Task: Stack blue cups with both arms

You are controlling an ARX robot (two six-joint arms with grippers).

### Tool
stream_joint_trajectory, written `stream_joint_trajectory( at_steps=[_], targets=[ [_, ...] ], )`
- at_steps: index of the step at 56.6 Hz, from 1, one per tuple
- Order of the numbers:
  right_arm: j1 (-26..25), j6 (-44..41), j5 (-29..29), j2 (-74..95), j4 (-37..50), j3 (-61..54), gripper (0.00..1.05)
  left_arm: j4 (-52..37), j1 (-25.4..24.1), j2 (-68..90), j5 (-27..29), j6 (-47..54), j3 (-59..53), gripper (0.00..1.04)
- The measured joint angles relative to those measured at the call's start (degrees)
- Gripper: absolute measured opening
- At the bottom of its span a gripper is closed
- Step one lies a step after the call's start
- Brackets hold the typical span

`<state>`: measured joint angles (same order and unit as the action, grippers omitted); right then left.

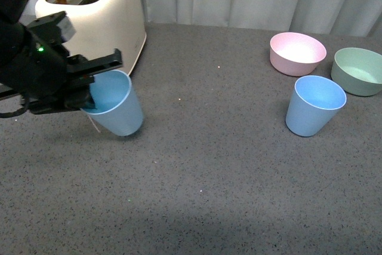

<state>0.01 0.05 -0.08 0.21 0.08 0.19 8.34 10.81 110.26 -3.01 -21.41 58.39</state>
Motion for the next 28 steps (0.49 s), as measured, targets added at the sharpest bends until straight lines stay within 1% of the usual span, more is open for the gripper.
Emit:
stream_joint_trajectory(
  at_steps=[9, 16, 28],
  targets=[
    [0.0, 0.0, 0.0, 0.0, 0.0, 0.0, 0.95, 0.77, 6.36, 2.64, 0.22, -1.81, 4.63, 0.04],
    [0.0, 0.0, 0.0, 0.0, 0.0, 0.0, 0.95, 1.6, 9.07, 4.9, 0.44, -3.32, 7.19, 0.04],
    [0.0, 0.0, 0.0, 0.0, 0.0, 0.0, 0.95, 3.06, 11.72, 8.37, 1.16, -5.51, 10.64, 0.04]
  ],
)
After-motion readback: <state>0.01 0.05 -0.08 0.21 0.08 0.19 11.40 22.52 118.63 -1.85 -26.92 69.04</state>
